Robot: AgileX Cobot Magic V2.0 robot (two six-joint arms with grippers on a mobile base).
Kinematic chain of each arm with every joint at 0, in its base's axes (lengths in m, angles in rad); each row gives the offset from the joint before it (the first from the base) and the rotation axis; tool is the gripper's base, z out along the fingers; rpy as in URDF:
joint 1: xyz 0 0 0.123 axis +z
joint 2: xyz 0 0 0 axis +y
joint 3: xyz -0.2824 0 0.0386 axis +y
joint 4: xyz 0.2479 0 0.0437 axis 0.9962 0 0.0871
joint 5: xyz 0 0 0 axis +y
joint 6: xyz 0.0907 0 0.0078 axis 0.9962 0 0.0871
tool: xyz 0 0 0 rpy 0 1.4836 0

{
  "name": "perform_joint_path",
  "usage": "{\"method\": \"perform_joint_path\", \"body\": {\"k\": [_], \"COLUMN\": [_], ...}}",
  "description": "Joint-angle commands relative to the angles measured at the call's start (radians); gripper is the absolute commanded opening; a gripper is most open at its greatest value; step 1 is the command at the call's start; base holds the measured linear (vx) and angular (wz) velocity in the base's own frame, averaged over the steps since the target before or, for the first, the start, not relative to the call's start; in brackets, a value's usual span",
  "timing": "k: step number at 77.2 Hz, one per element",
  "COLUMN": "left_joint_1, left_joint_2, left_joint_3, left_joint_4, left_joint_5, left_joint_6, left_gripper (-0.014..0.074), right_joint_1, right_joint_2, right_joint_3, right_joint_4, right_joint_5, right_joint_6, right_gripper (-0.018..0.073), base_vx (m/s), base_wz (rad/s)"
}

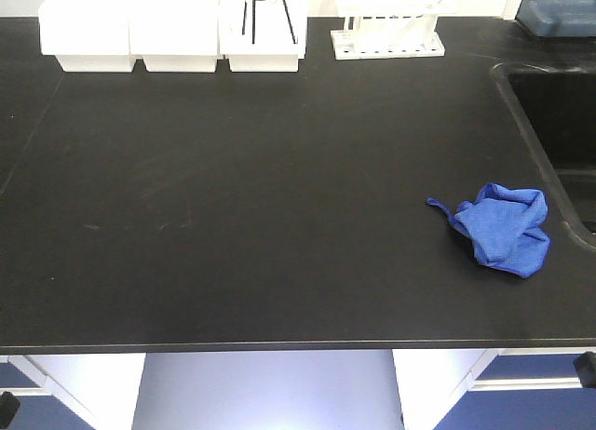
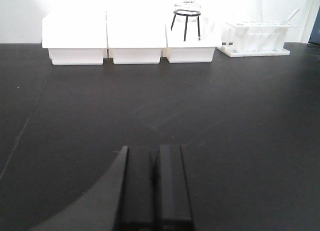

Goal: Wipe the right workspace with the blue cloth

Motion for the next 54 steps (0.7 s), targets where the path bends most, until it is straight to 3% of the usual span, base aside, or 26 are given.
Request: {"method": "perform_joint_path", "body": {"k": [1,54], "left_joint_1": [-0.006,-0.006], "left_joint_2": [0.000,0.000], "left_joint_3": [-0.025,-0.025], "left_joint_4": [-0.006,-0.006], "left_joint_5": [-0.080,-0.080], "left_joint_6": [0.001,0.001], "left_gripper": [-0.0006,-0.0006], "right_joint_1": [-0.001,-0.001], "right_joint_2": [-0.008,-0.008], "right_joint_3": [0.015,0.015], "right_joint_4": [-0.001,-0.001], "right_joint_5": [-0.086,-0.086], "right_joint_6": [-0.001,-0.001], "right_gripper": [-0.0004,-0.0004], "base_vx": [0.00,0.00], "base_wz": [0.00,0.00]}}
